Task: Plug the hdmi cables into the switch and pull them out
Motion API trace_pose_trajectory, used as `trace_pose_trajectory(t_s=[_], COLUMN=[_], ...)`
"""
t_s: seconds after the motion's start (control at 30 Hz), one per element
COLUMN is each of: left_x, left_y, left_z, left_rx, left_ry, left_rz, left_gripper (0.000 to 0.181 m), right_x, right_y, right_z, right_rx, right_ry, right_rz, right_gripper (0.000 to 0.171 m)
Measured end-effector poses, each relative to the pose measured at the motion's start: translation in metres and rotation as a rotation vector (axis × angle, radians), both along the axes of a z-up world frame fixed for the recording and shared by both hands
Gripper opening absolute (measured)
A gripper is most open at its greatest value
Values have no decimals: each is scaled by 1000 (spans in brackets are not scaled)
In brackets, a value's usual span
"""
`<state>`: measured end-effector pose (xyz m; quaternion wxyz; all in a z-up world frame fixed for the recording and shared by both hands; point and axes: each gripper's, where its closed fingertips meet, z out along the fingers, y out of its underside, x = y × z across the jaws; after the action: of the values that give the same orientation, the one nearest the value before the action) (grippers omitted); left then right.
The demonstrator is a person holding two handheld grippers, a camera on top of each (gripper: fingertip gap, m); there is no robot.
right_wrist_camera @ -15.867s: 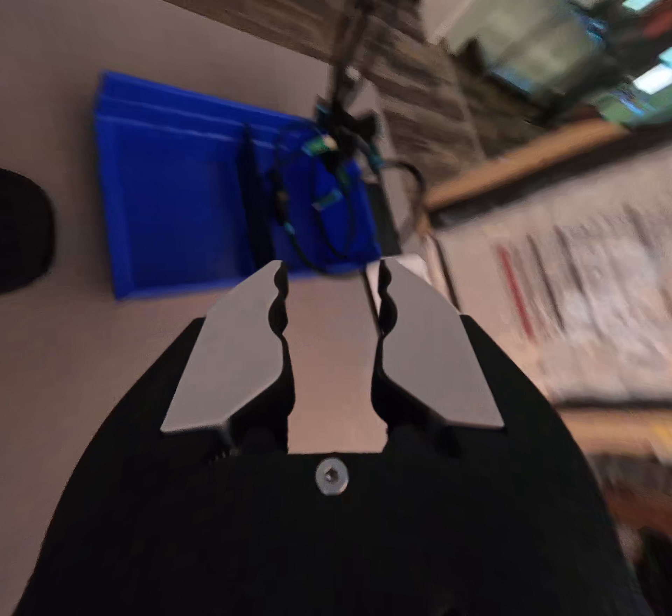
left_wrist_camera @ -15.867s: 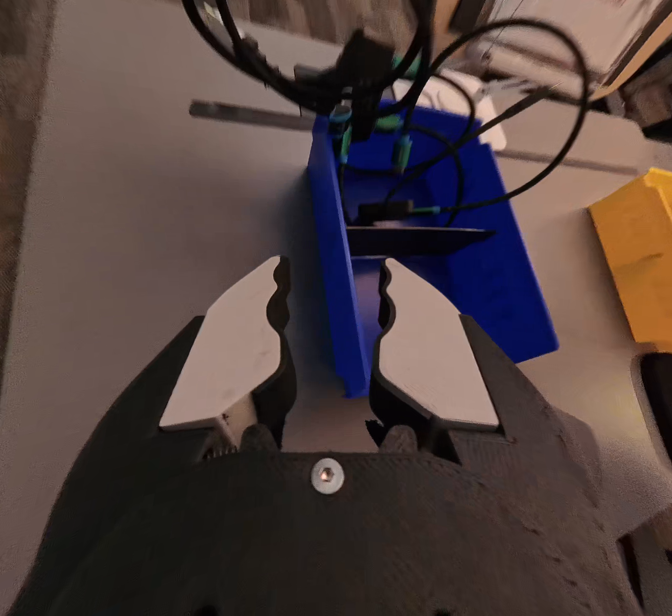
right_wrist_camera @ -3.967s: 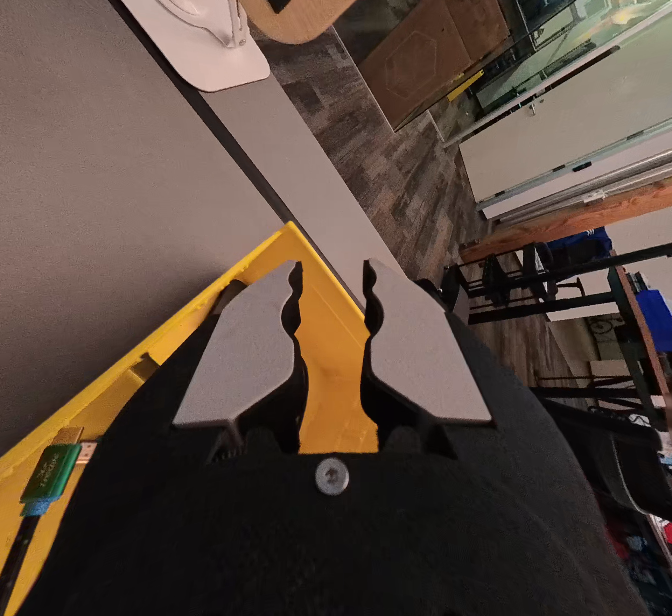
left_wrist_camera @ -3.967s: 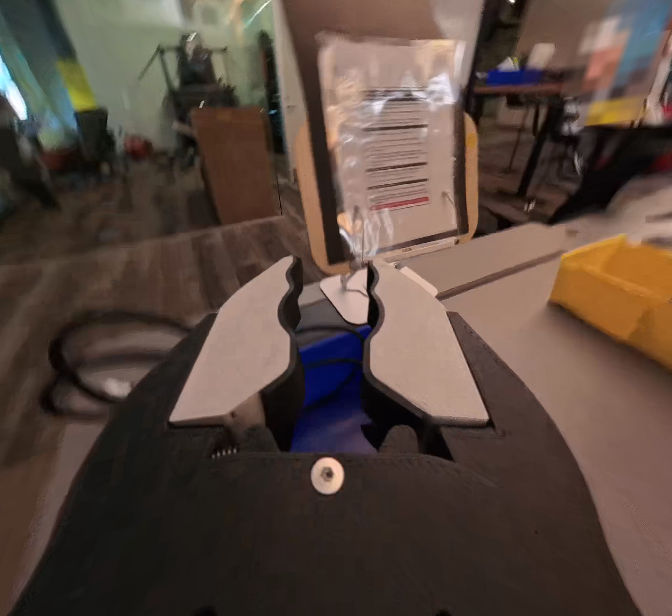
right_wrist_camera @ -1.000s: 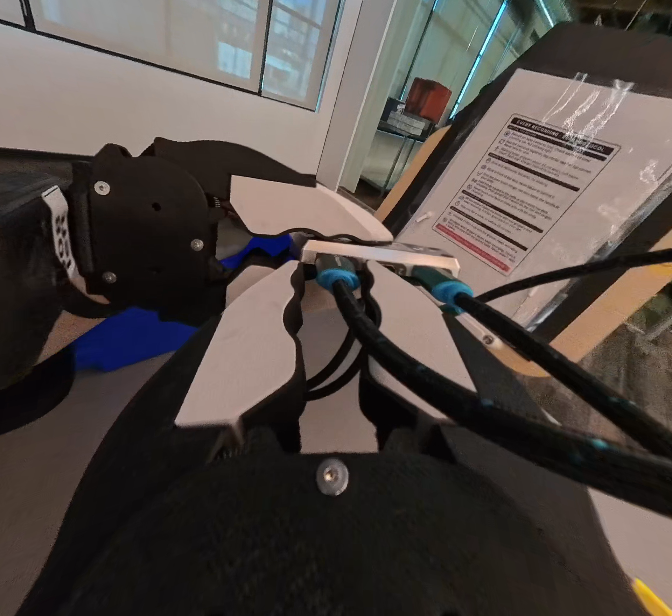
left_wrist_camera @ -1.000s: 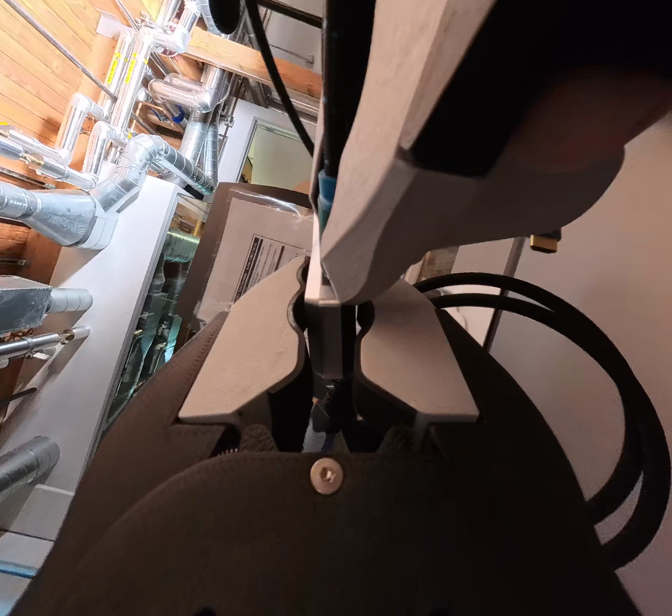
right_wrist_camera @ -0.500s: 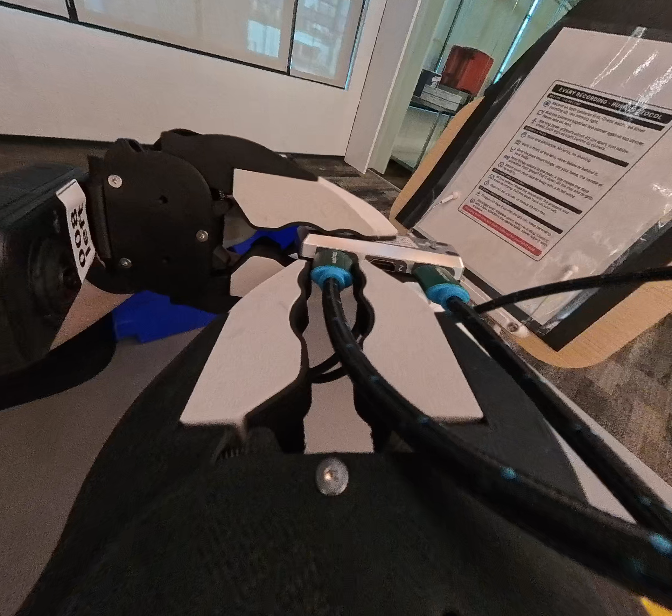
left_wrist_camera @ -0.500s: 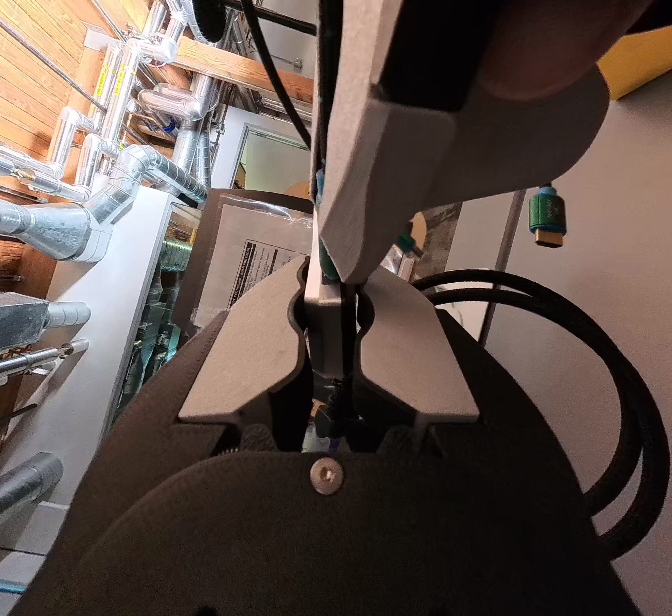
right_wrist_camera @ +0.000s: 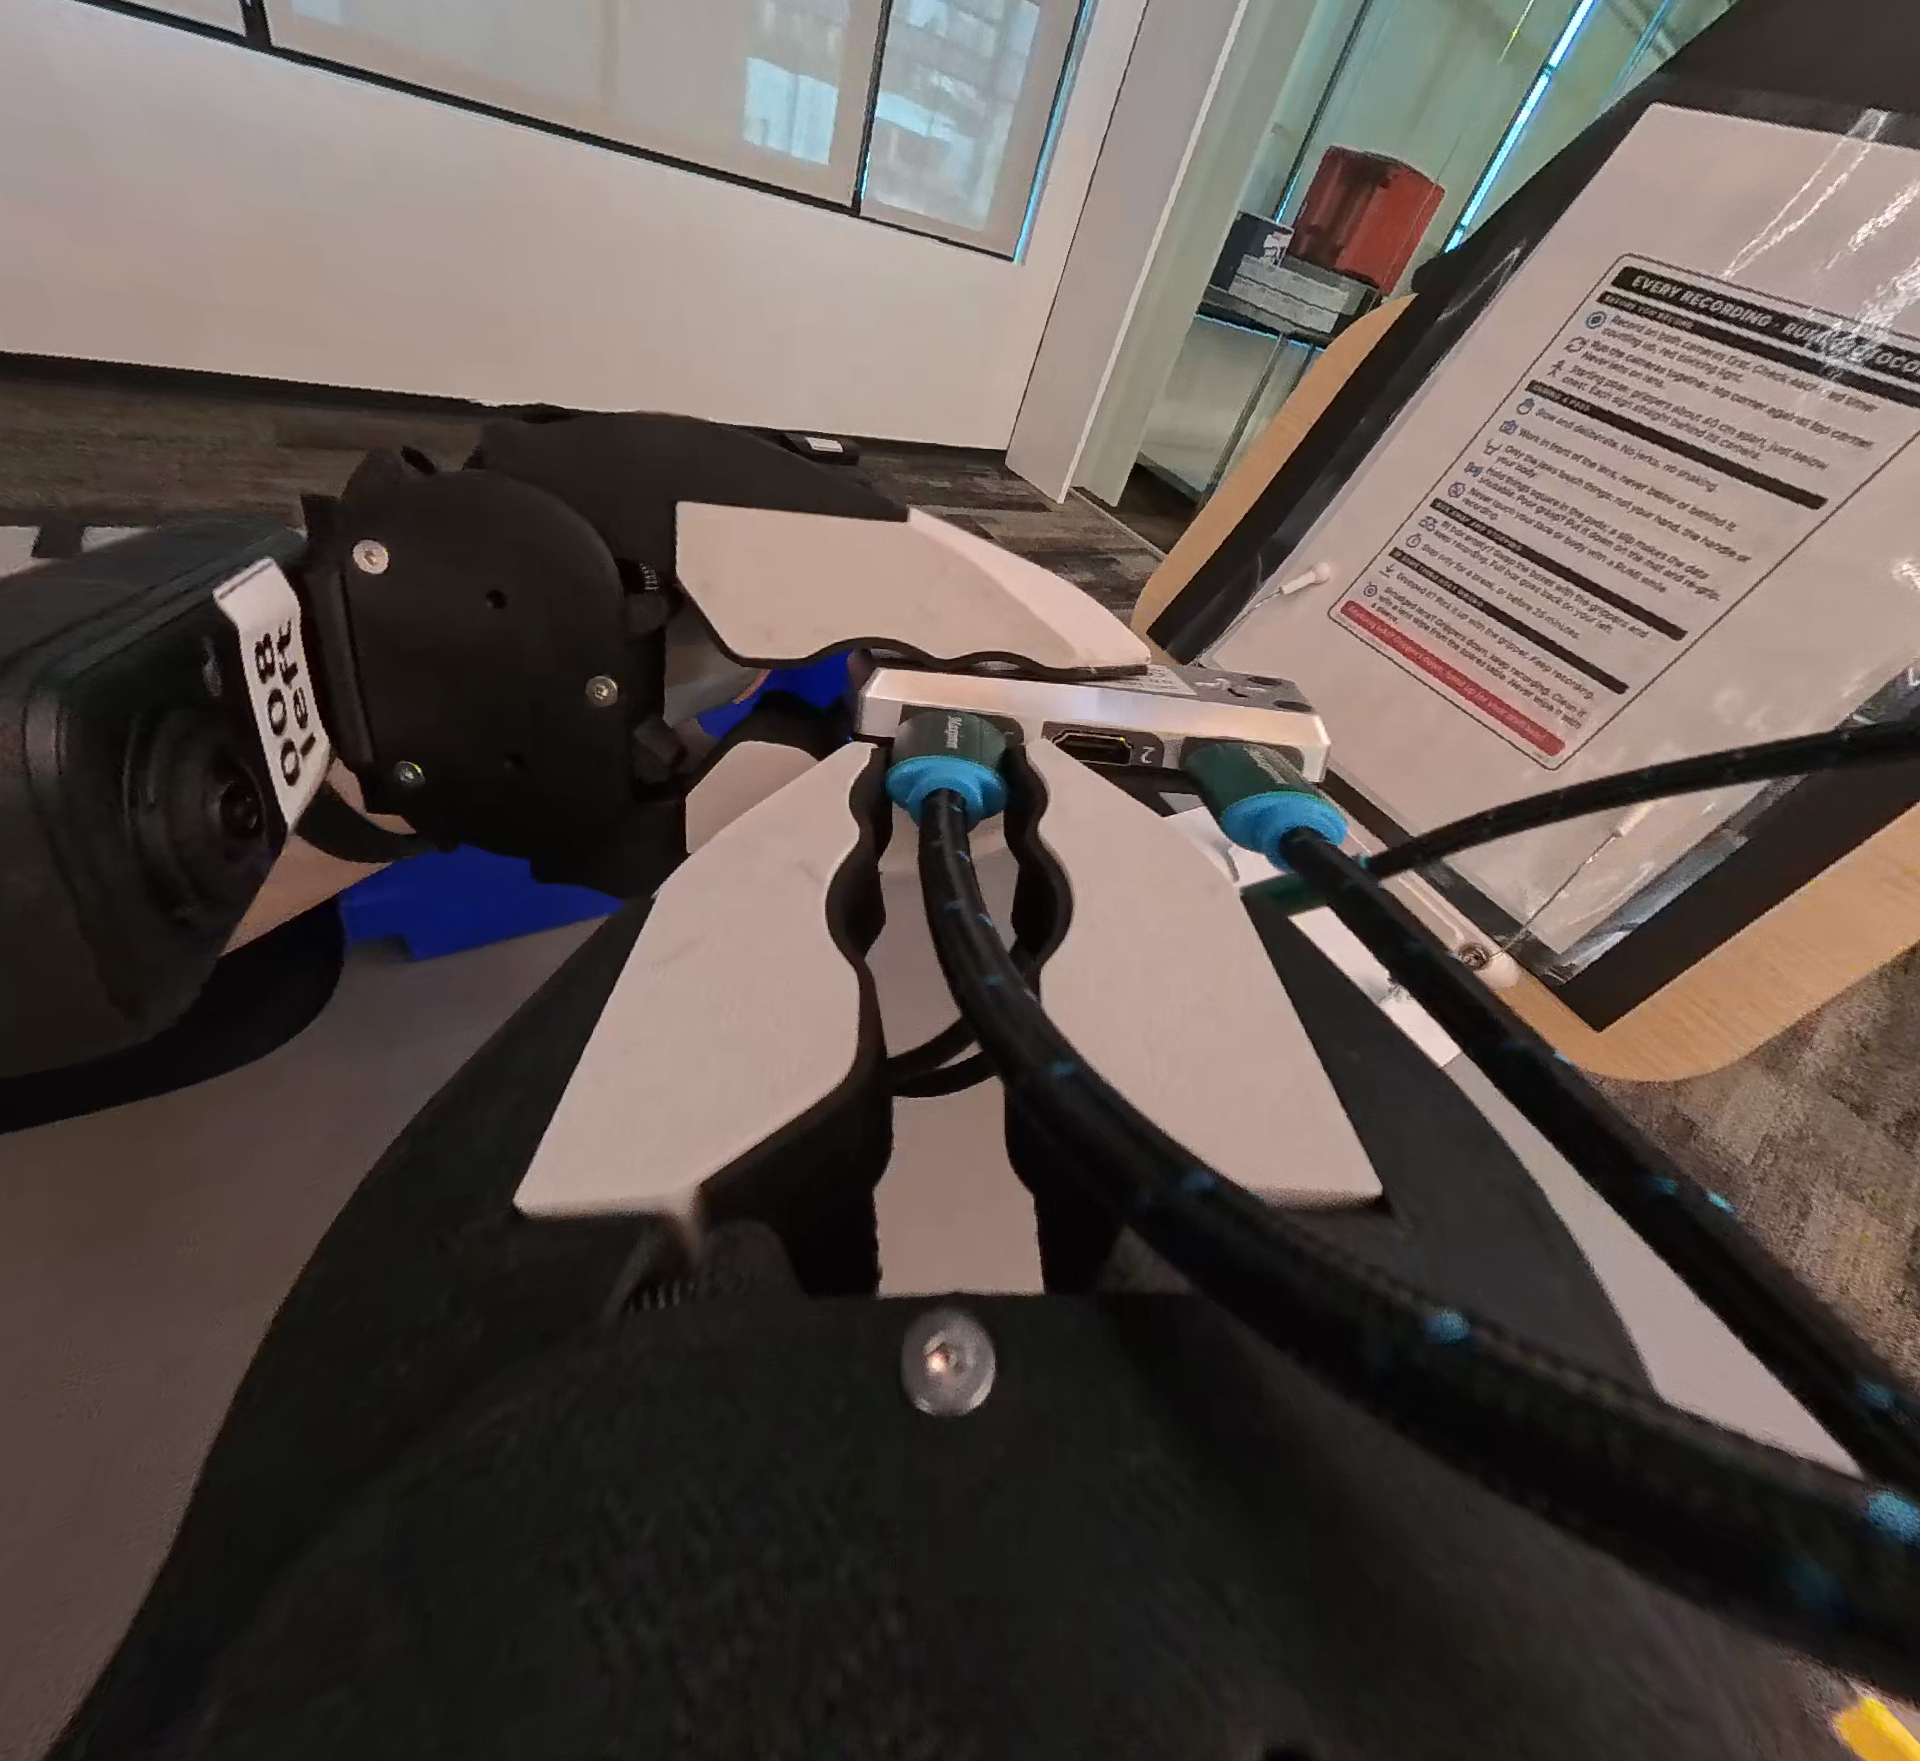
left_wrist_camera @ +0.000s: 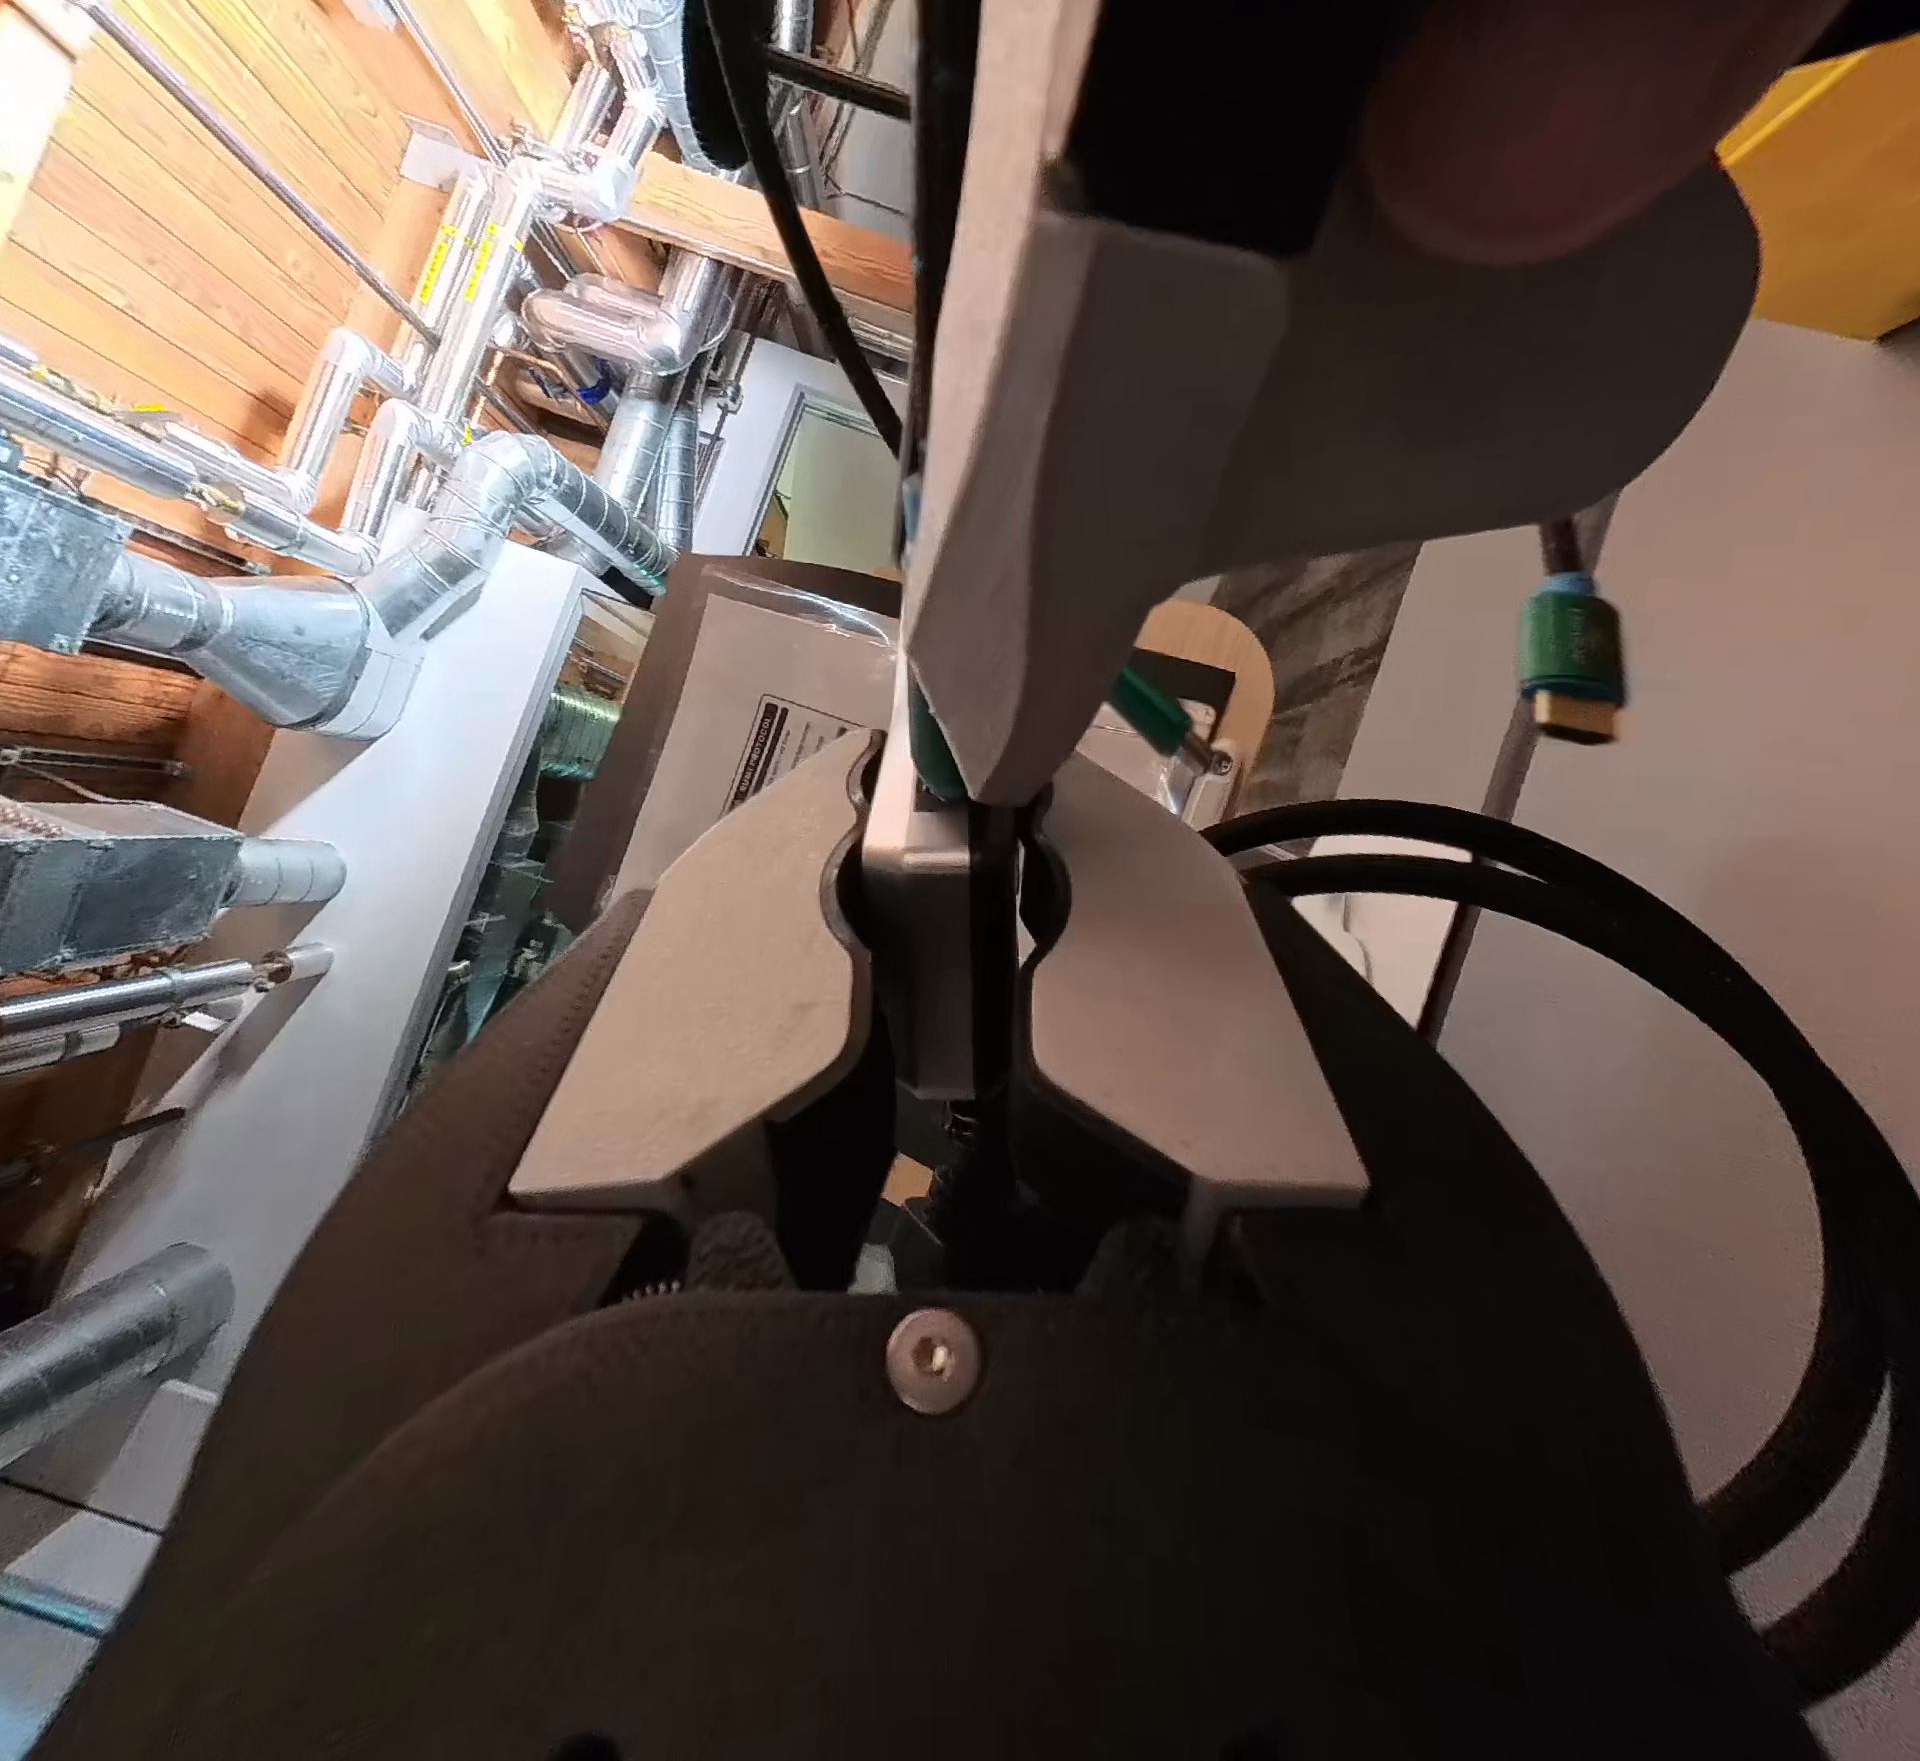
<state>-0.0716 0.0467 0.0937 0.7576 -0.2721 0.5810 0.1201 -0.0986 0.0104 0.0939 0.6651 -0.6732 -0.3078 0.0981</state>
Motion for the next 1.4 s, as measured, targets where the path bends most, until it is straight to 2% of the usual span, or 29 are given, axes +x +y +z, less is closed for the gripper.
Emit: trace_pose_trajectory(t_s=[0.37,0.53,0.73,0.93,1.1,1.2,1.27,1.33,1.4], left_x=[7,3,1,2,1,0,1,4,4], left_y=[-7,-3,-13,-5,-5,-8,-12,-12,-12], left_z=[-15,-6,-5,-5,-3,1,0,-4,-1], left_rx=[54,18,-9,-44,-61,-72,-149,-212,-176], left_ry=[138,79,89,53,34,13,9,1,-46], left_rz=[-8,11,-56,-8,6,-29,-58,-73,-65], left_gripper=[23,22,22,22,22,23,22,24,27], right_x=[9,6,7,9,7,5,6,7,7], right_y=[-8,-5,-14,-7,-6,-10,-11,-10,-11], right_z=[-14,-6,0,-1,-1,3,6,6,6], right_rx=[-197,-153,-206,-166,-106,-118,-129,-110,-95], right_ry=[-55,47,155,100,-25,26,86,64,40], right_rz=[18,44,178,59,-58,3,49,37,28], right_gripper=[22,22,22,22,21,21,22,22,22])
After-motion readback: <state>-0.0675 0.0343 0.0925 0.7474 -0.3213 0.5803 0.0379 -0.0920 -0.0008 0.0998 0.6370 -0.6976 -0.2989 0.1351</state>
